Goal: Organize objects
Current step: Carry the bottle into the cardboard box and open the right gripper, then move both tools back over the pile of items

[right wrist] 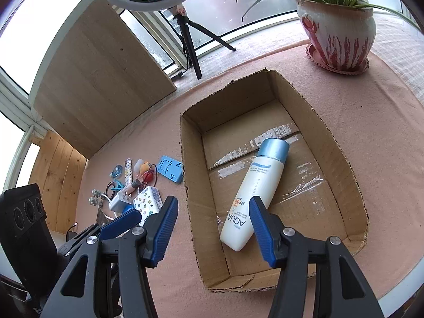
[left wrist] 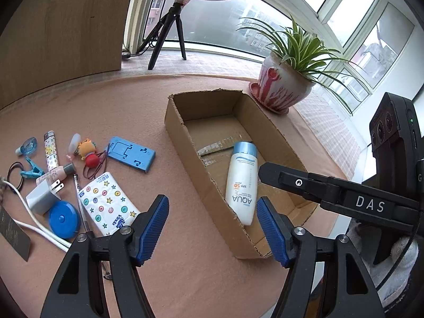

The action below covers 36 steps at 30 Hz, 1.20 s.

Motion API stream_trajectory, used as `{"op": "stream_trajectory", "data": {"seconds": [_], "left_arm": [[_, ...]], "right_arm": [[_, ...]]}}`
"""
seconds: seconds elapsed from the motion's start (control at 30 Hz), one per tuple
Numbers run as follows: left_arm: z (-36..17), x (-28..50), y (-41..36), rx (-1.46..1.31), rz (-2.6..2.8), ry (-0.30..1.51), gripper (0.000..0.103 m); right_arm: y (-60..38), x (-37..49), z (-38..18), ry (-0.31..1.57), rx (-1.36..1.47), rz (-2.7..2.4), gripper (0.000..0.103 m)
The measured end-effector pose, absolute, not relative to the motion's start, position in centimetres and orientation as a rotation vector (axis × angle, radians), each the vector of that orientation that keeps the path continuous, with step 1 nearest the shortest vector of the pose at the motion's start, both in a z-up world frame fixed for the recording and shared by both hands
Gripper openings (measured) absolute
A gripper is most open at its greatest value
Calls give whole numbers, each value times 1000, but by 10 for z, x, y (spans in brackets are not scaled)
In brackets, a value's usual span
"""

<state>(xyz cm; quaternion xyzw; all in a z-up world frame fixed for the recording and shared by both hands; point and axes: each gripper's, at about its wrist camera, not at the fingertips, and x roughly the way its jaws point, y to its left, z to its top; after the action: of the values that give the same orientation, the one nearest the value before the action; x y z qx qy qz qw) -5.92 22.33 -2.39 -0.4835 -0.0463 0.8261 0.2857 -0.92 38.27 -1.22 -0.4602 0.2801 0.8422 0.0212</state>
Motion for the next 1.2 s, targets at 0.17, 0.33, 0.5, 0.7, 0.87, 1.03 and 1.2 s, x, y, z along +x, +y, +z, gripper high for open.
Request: {"op": "stream_trajectory", "data": {"seconds": [0.17, 0.33, 0.5, 0.7, 0.87, 1.03, 1.2], "left_arm": [[-28, -62, 178, -1329, 2265, -160, 72], [-43, -74, 127, -1400, 2328, -214, 72], [-68, -95, 69, -1526, 2348, -331, 71], [-96, -107, 46, -1628, 2300, -359, 61], [-103, -113, 49, -1619, 2265, -360, 46], [-112, -123, 55, -1648, 2228, -336, 37], [-119, -129, 51, -1678, 2192, -363, 33]], "right_arm": [[360, -13, -4, 851, -1430, 2656, 52], [330, -17, 0, 817, -1465, 2702, 52], [304, -18, -3, 779, -1504, 2725, 52], [289, -16, -10, 745, -1537, 2720, 52], [282, -14, -11, 739, -1544, 2714, 52], [279, -12, -12, 744, -1548, 2705, 52], [274, -13, -14, 732, -1564, 2700, 52]]}}
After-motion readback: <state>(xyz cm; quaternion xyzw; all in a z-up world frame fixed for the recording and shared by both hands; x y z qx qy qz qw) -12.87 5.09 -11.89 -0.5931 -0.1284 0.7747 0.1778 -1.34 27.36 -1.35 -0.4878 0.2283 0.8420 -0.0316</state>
